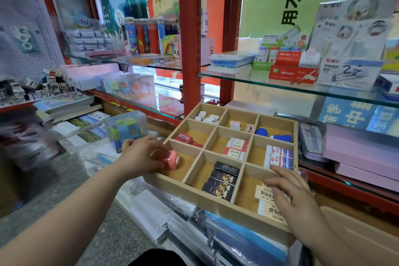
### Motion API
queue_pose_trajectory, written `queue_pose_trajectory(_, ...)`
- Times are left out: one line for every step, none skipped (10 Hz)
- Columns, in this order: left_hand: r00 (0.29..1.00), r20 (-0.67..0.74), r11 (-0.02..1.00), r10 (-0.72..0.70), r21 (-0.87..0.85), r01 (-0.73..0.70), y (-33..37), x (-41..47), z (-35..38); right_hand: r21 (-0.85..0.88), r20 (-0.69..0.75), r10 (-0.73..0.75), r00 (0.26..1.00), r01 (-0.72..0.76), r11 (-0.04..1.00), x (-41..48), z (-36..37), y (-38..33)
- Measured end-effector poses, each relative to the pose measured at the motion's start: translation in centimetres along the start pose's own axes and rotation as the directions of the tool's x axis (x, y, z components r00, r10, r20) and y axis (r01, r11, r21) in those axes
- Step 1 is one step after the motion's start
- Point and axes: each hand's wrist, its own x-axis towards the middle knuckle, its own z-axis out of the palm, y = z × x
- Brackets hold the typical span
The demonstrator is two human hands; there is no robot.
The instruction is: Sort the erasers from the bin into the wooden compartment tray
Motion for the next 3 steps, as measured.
queue_pose_trajectory(1.000, 0.010, 0.998, -0.020, -0.052, 0.021, -0.7, -0.6, 0.4, -0.014, 0.017, 0.009, 1.000, -0.009, 1.000, -0.1, -0.1, -0.2)
queue_pose_trajectory(0.994, -0.078, 0.983, -0.075, -0.176, 0.061, -1.1, -1.2, 0.7, 0.019, 0.016, 0.030, 0.999, -0.030, 0.999, -0.2, -0.3, -0.5)
queue_pose_trajectory(0.930, -0.315, 0.895, -0.191, -0.445, 0.033, -1.1, -3.5, 0.8, 0.094, -0.068, 0.023, 0.997, -0.016, 0.995, -0.5, -1.5, -1.6)
